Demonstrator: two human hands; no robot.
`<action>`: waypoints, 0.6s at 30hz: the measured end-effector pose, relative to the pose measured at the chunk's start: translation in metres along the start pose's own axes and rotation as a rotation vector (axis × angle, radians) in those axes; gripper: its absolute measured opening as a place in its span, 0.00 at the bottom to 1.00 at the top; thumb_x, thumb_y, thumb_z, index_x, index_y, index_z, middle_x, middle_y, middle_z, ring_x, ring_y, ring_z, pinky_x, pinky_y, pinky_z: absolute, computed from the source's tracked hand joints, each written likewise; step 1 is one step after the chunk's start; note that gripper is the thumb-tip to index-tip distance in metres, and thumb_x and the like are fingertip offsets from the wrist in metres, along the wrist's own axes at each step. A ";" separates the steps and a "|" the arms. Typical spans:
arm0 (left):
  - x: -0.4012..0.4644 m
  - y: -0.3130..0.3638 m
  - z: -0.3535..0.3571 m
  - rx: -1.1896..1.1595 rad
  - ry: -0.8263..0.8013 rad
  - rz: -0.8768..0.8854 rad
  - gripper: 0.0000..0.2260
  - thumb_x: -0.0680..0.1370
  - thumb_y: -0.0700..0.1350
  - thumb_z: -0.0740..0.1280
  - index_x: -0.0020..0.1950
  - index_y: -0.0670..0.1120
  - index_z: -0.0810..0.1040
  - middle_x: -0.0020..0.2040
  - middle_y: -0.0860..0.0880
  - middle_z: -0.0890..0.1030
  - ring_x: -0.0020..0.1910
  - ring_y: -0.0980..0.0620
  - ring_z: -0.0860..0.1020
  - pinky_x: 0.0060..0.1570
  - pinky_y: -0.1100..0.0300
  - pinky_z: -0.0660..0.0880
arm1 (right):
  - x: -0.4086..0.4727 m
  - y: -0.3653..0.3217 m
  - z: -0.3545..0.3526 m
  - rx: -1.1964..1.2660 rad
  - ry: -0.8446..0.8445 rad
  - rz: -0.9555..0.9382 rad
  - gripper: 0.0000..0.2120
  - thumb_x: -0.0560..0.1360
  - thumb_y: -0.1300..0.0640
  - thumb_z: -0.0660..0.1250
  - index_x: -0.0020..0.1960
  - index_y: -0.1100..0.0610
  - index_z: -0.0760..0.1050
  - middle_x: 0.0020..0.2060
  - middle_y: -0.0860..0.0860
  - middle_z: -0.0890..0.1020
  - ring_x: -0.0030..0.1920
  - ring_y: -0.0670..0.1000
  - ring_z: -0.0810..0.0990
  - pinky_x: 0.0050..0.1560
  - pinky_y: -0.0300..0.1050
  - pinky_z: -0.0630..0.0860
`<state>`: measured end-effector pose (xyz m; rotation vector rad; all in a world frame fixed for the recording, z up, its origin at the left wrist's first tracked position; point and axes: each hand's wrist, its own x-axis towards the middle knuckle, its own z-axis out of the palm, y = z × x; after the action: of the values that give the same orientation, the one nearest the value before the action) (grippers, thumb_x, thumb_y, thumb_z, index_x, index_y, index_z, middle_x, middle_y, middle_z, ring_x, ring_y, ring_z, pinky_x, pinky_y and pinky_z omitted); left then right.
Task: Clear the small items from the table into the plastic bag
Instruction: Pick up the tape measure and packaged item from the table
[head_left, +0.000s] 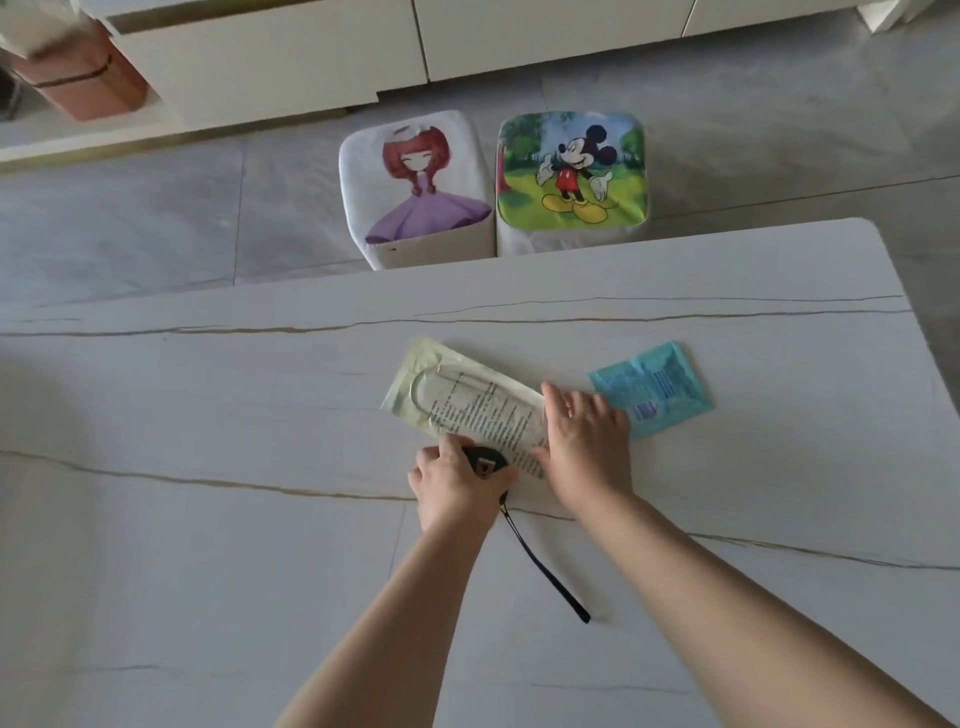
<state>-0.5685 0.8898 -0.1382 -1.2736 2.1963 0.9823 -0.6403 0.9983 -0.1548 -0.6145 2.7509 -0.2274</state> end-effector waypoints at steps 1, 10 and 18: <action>-0.001 0.002 0.001 -0.007 -0.004 -0.001 0.26 0.71 0.54 0.72 0.65 0.49 0.68 0.64 0.45 0.67 0.65 0.44 0.64 0.62 0.55 0.65 | 0.001 0.000 -0.004 -0.016 -0.014 0.025 0.29 0.71 0.47 0.70 0.67 0.55 0.65 0.59 0.54 0.74 0.61 0.56 0.70 0.58 0.51 0.66; -0.004 0.017 0.006 0.107 0.008 0.061 0.20 0.73 0.50 0.70 0.61 0.52 0.66 0.60 0.48 0.70 0.62 0.48 0.65 0.49 0.55 0.72 | 0.014 0.067 -0.030 0.047 0.132 0.133 0.23 0.58 0.52 0.80 0.41 0.66 0.75 0.48 0.64 0.79 0.51 0.65 0.78 0.51 0.56 0.76; 0.000 0.015 0.006 0.171 0.011 0.088 0.21 0.73 0.52 0.70 0.62 0.52 0.66 0.61 0.49 0.70 0.62 0.47 0.65 0.52 0.53 0.73 | 0.017 0.088 -0.033 0.139 -0.156 0.522 0.53 0.65 0.37 0.71 0.76 0.55 0.44 0.74 0.57 0.56 0.72 0.59 0.57 0.68 0.53 0.61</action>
<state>-0.5815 0.8993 -0.1373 -1.1162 2.3070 0.8014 -0.7005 1.0724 -0.1474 0.1246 2.6037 -0.2316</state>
